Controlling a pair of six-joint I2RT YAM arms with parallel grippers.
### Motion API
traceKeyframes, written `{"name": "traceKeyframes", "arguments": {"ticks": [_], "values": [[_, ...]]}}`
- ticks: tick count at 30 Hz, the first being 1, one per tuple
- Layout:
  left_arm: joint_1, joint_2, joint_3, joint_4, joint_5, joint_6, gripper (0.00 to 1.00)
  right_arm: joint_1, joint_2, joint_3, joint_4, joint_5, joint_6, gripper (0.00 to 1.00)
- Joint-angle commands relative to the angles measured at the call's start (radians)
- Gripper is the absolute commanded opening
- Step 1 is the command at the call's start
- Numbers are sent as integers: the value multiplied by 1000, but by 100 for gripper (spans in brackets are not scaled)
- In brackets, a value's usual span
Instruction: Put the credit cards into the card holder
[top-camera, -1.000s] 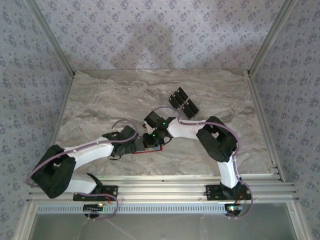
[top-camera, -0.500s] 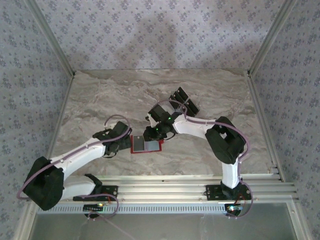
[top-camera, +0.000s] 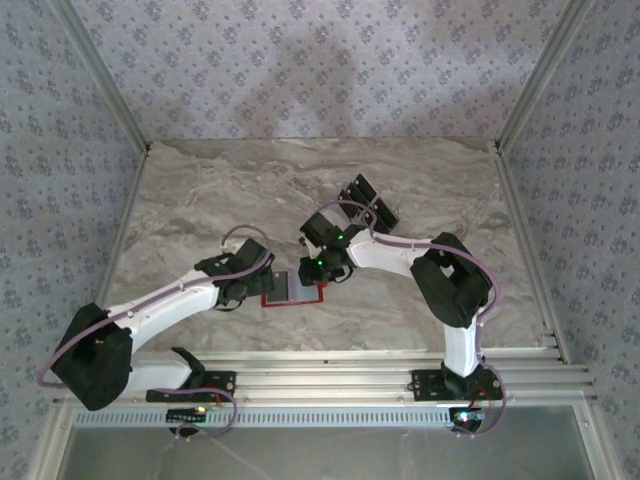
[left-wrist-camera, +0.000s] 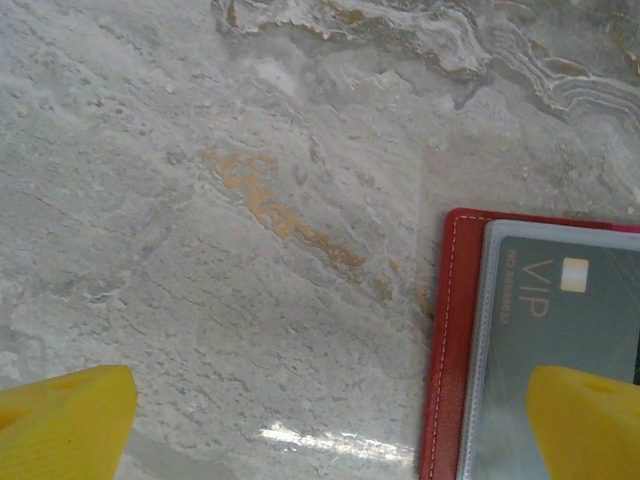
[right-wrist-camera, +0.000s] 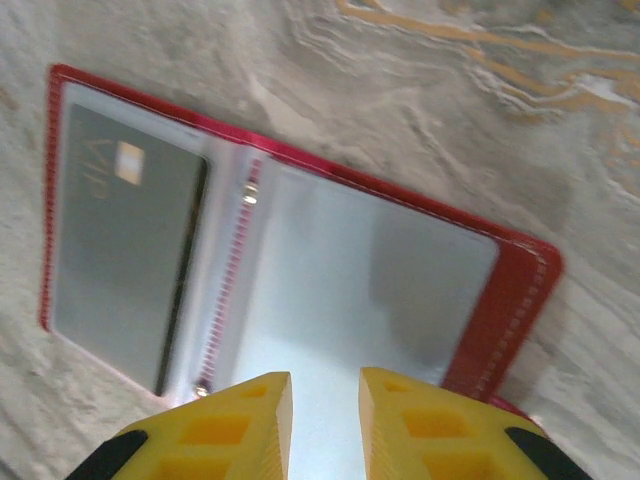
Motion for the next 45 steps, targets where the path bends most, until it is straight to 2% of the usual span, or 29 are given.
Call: {"name": "traceKeyframes", "arguments": {"ticks": [1, 5, 14, 21, 27, 31, 35, 37, 41, 45], "values": [[-7, 10, 24, 9, 0, 6, 100, 1, -67, -30, -60, 74, -44, 27], [-5, 10, 1, 55, 32, 15, 100, 8, -130, -92, -27, 85, -55, 34], [-2, 47, -37, 258, 203, 24, 100, 12, -225, -165, -7, 176, -30, 48], [-1, 80, -44, 342, 256, -5, 100, 63, -182, -145, -8, 276, -33, 62], [-1, 98, -67, 396, 281, -26, 100, 87, -124, -117, -34, 376, -23, 63], [0, 109, -87, 434, 290, -30, 100, 83, -113, -131, -13, 381, -13, 59], [1, 114, -110, 478, 304, -32, 100, 64, -115, -154, 16, 354, 4, 49], [2, 118, -119, 498, 311, -30, 100, 55, -118, -163, 33, 332, 9, 41], [4, 125, -131, 532, 324, -27, 100, 36, -130, -185, 62, 272, 13, 19], [5, 128, -136, 554, 337, -22, 100, 8, -145, -217, 102, 204, 1, 7]]}}
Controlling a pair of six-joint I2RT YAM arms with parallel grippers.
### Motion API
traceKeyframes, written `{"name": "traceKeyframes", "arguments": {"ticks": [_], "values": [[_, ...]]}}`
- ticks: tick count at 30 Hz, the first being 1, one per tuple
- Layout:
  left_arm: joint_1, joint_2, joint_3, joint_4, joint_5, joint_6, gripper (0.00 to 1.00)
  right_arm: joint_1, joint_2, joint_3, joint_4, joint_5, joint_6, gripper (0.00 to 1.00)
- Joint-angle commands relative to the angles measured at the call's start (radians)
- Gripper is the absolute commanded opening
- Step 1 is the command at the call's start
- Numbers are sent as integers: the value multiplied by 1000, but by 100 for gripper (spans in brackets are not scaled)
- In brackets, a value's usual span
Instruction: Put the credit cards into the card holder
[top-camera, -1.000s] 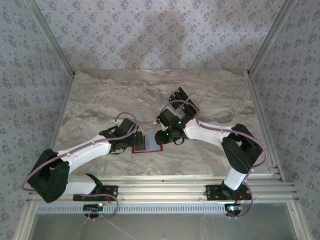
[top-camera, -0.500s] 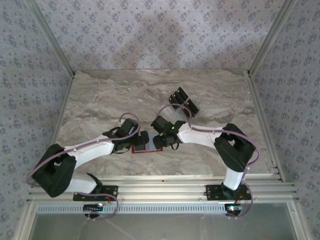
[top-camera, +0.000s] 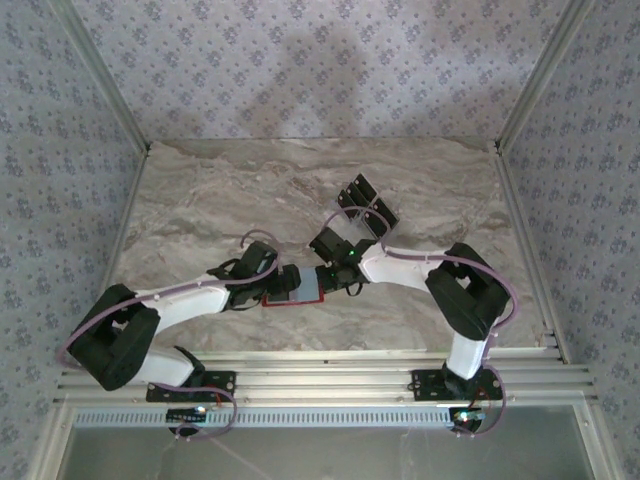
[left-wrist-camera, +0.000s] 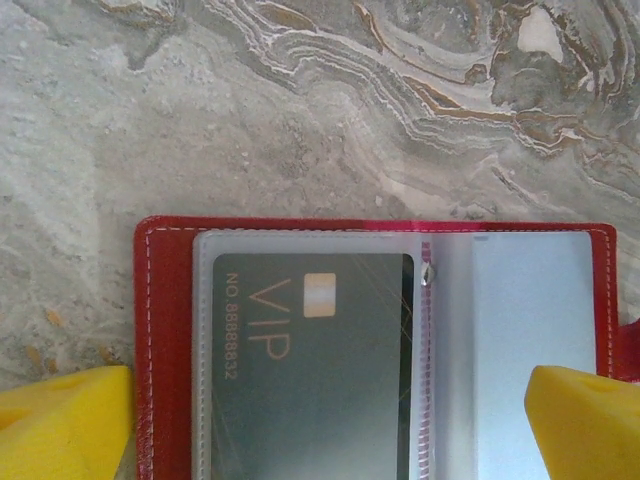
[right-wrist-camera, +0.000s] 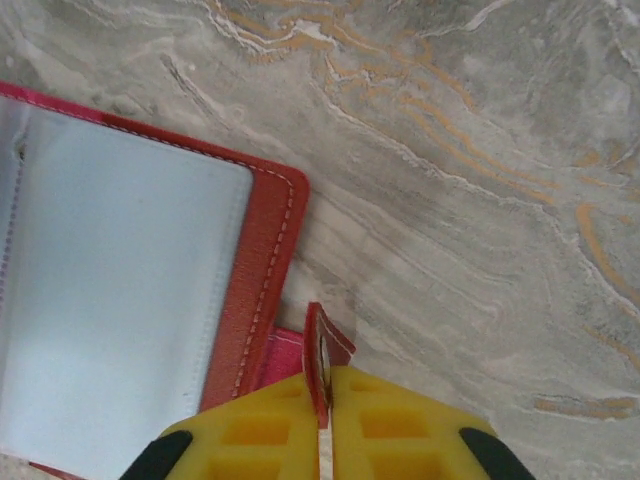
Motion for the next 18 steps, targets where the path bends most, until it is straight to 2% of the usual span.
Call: {"name": "traceKeyframes", "arguments": {"ticks": [1, 3, 8, 18], "values": [[3, 8, -8, 57, 35, -3, 100, -25, -27, -38, 44, -81, 3, 5], [4, 0, -12, 76, 48, 0, 100, -48, -34, -63, 79, -131, 18, 0], [3, -61, -35, 123, 64, -6, 100, -87, -36, -97, 130, -200, 46, 0], [-21, -237, -56, 179, 50, -27, 99, -101, -15, -94, 149, -235, 53, 0]]}}
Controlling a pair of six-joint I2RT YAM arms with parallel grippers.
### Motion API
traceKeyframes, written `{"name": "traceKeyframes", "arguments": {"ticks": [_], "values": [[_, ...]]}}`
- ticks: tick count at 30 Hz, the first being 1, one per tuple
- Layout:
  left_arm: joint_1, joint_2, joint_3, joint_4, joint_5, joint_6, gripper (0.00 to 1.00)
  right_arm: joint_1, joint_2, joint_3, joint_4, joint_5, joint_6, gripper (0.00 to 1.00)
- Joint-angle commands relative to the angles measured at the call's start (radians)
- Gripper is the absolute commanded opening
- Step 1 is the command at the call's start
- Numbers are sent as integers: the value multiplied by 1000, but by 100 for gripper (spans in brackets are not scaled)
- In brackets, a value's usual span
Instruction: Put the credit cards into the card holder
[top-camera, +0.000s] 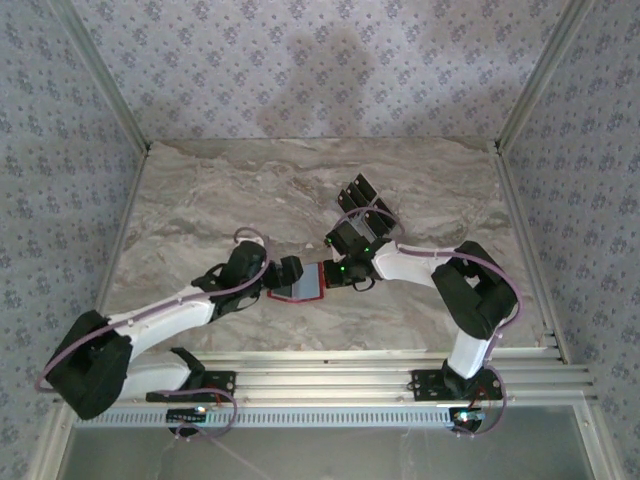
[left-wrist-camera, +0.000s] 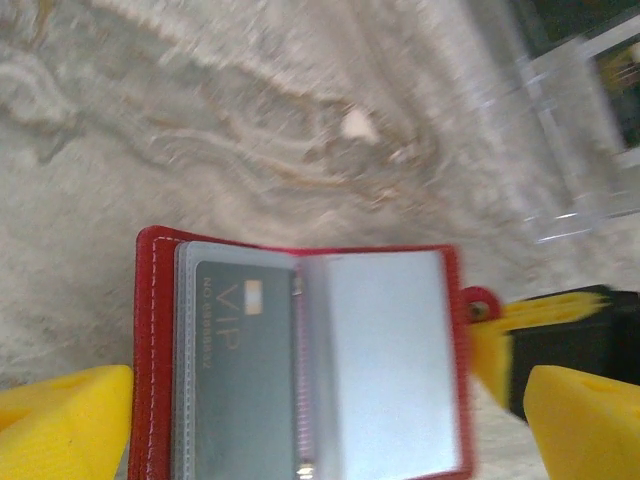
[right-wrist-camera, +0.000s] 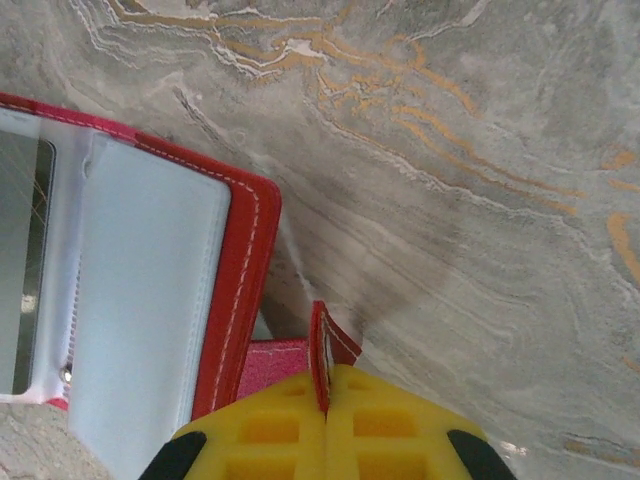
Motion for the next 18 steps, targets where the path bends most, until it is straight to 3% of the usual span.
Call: {"name": "traceKeyframes", "arguments": {"ticks": [1, 18], "values": [[-18, -44, 2, 60, 5, -18, 99, -5, 14, -12, 13, -27, 17, 0], [-177, 235, 122, 212, -23, -51, 99, -35, 8, -20, 28, -60, 44, 0]]}}
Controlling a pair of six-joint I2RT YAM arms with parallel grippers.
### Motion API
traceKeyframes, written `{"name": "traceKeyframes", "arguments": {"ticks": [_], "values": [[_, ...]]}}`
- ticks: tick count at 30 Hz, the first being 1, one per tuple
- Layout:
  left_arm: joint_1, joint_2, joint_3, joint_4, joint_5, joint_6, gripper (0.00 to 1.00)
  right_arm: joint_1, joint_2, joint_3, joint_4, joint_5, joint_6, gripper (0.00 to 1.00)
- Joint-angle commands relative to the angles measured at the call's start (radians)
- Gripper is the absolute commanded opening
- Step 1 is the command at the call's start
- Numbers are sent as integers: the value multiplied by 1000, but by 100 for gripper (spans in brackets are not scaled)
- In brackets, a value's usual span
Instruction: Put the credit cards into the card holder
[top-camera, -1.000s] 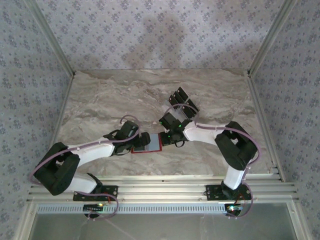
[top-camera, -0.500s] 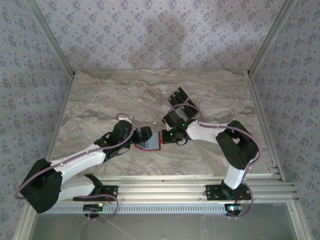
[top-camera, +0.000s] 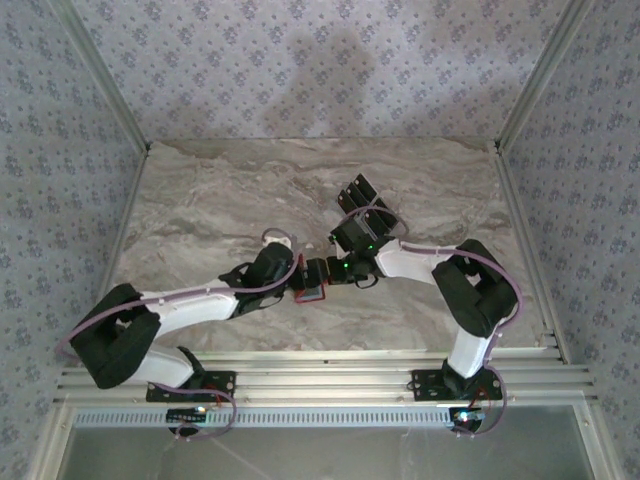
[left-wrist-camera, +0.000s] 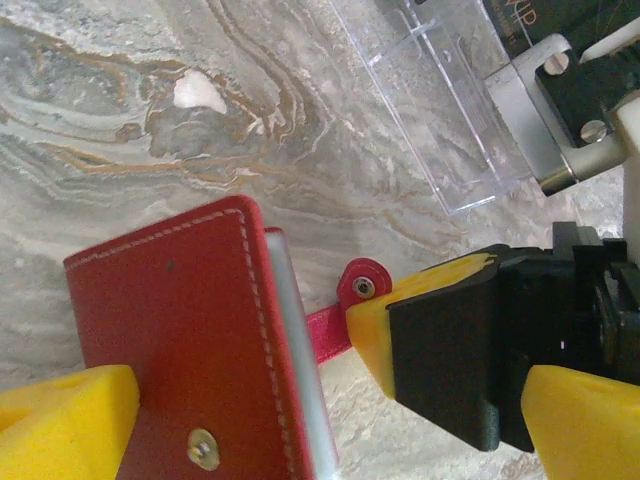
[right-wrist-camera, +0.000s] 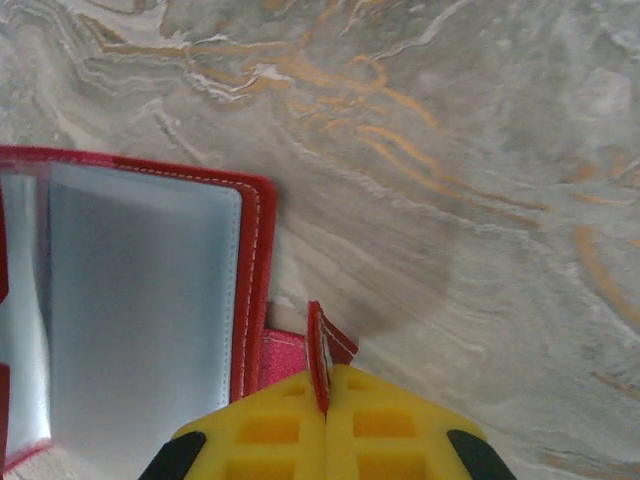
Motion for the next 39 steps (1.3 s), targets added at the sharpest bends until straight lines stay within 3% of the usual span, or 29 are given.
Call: {"name": "traceKeyframes", "arguments": {"ticks": [1, 10, 16, 27, 39], "values": [[-29, 26, 40, 59, -5, -10, 99, 3, 0, -13, 7, -23, 22, 3], [-26, -70, 44, -45, -99, 23, 99, -14, -36, -29, 1, -26, 24, 27], [-23, -52, 57, -15, -74, 15, 99, -35, -92, -51, -14, -24, 24, 37], [-51, 111, 134, 27, -47, -7, 99, -85, -140, -92, -25, -29, 41, 40], [-69, 233, 100, 79, -89, -73, 98, -146, -325, -174, -85, -5, 65, 48]]}}
